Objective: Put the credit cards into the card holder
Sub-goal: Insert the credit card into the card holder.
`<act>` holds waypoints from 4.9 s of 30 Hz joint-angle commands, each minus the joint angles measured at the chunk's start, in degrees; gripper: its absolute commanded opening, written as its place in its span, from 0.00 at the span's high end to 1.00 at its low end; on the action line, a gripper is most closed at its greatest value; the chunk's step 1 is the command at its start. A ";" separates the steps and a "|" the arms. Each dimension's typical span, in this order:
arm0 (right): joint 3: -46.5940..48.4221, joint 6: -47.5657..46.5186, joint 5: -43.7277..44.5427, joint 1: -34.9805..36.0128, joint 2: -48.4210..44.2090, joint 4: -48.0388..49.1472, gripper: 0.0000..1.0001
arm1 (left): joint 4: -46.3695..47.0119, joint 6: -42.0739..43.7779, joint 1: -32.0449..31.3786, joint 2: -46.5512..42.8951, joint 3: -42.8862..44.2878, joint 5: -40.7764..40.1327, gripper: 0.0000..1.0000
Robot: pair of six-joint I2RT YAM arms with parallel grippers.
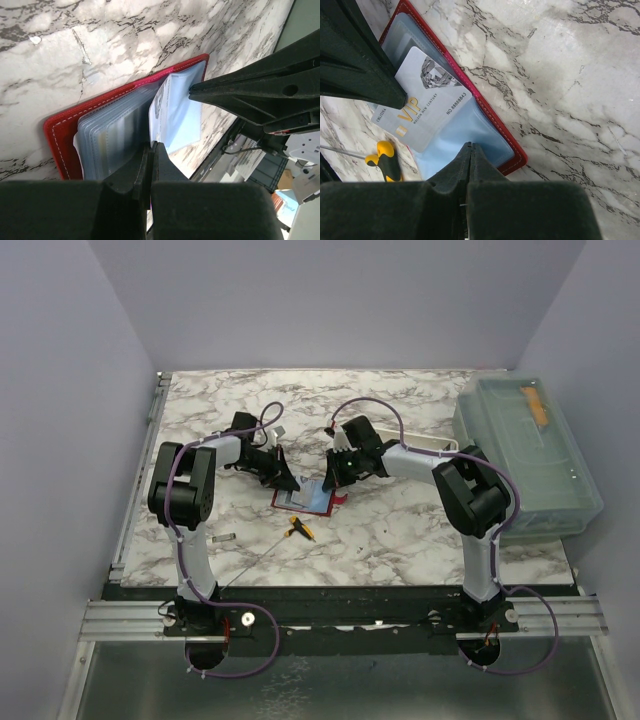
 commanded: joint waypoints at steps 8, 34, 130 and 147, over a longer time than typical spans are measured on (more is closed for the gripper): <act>-1.37 -3.27 4.12 -0.44 5.34 -2.74 1.00 | -4.97 7.62 -1.85 0.56 1.99 -9.29 1.00; -1.04 -3.16 1.76 -0.44 6.65 -2.00 1.00 | 1.82 2.13 -3.92 5.60 -1.64 9.40 1.00; -9.01 5.29 9.96 -1.24 -0.66 0.46 0.74 | 11.56 -15.15 -4.39 -4.23 -12.68 -1.97 1.00; -7.54 2.62 11.25 -1.24 2.14 -0.07 0.79 | -0.84 -3.53 -2.97 0.26 -6.94 3.34 1.00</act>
